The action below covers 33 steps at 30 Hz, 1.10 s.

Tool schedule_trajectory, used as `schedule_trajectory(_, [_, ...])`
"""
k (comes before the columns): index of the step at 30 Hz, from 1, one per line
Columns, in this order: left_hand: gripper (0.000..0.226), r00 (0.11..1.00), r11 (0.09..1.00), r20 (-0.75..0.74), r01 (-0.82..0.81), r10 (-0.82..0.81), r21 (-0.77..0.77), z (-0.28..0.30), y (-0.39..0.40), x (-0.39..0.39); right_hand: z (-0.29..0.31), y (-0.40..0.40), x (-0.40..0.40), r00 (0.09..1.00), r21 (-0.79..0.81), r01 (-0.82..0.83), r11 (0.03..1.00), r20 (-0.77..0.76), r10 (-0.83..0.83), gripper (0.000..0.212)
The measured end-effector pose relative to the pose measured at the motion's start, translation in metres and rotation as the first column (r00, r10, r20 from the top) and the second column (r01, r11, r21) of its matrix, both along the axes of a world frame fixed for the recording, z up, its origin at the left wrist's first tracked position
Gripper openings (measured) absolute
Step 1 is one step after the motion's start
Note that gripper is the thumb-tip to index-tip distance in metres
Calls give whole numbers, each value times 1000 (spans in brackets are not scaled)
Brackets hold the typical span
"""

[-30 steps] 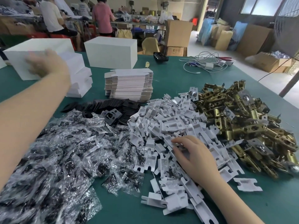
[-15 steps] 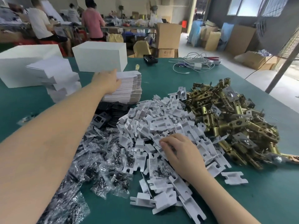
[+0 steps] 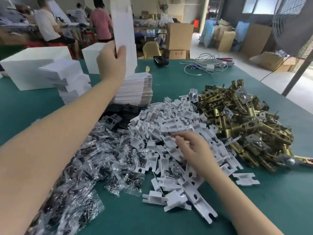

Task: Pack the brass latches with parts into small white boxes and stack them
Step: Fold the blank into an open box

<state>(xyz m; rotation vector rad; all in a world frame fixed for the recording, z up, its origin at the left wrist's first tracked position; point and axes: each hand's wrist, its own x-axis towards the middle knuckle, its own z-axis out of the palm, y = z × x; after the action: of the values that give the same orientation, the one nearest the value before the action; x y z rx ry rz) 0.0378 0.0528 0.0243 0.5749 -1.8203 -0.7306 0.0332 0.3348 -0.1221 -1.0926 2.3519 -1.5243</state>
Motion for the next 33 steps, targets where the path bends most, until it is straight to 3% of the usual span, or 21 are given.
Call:
schedule_trajectory(1, [21,987,973,-116,135,-114,188,0,16,3,5,-1,-1,992,-116,12,993,124,3,14])
schedule_trajectory(3, [14,918,790,-267,390,-293,474,-15,49,16,15,-3,-5,963,-272,78,959,268,-3,18])
schedule_trajectory(5, [9,870,669,-235,486,-434,562,-46,77,29,24,-8,-8,965,-337,112,935,263,-21,26])
schedule_trajectory(8, [11,880,616,-204,450,-429,646,-90,107,40,32,-19,-10,980,-315,141,939,179,-87,49])
schedule_trajectory(11, [13,884,608,-164,425,-438,670,-120,125,43,31,-30,-18,984,-195,176,965,44,-170,55])
schedule_trajectory(13, [9,858,529,-254,482,-447,698,-130,132,42,25,-34,-21,981,-109,187,976,-21,-191,52])
schedule_trajectory(17, [29,783,337,-441,599,-439,726,-137,131,44,3,-34,-16,981,-158,178,971,108,-162,48])
schedule_trajectory(21, [32,720,223,-521,660,-457,717,-139,126,51,-3,-26,-18,982,-200,126,972,168,-93,48])
schedule_trajectory(26, [42,725,213,-514,651,-458,729,-137,126,50,-2,-14,-12,982,-195,-3,981,186,40,57])
schedule_trajectory(31, [41,704,171,-528,662,-474,730,-138,126,54,-6,-15,-10,998,-18,-67,998,5,67,64])
schedule_trajectory(33, [45,713,165,-509,645,-483,746,-139,127,55,-7,-18,-8,997,-23,-53,998,-65,51,61])
